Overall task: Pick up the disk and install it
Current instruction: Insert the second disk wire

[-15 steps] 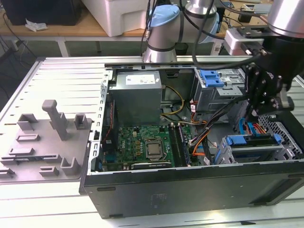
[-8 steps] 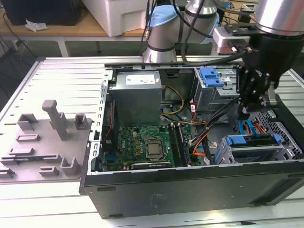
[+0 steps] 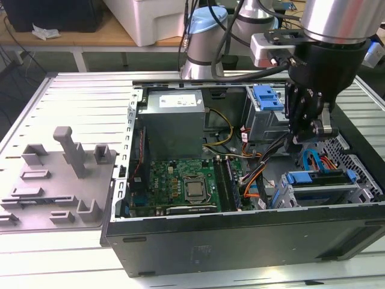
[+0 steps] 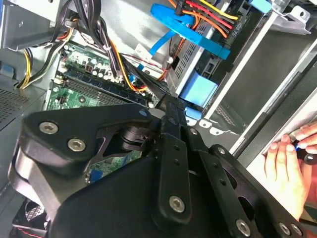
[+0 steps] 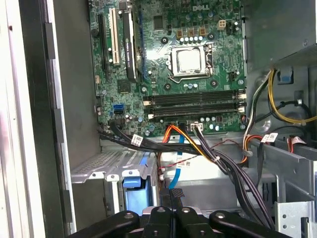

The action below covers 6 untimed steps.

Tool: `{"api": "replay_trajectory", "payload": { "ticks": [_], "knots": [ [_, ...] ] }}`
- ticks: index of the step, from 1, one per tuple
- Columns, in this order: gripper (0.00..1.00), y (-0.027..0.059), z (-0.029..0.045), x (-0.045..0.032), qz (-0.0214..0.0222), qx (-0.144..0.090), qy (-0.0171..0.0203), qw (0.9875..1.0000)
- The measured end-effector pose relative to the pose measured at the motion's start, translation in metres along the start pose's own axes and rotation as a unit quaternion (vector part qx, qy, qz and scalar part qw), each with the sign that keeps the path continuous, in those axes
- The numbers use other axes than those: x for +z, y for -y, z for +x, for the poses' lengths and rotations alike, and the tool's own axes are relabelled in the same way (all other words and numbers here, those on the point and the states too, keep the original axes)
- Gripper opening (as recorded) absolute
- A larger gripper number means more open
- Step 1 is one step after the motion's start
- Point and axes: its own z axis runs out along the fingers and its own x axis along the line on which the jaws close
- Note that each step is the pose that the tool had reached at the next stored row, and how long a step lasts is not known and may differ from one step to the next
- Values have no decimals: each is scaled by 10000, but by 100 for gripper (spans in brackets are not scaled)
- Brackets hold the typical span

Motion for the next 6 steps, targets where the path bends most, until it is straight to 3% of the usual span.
{"api": "replay_trajectory", "payload": {
  "ticks": [6],
  "knots": [
    [11,-1,0,0,0,0,1,10000]
  ]
}}
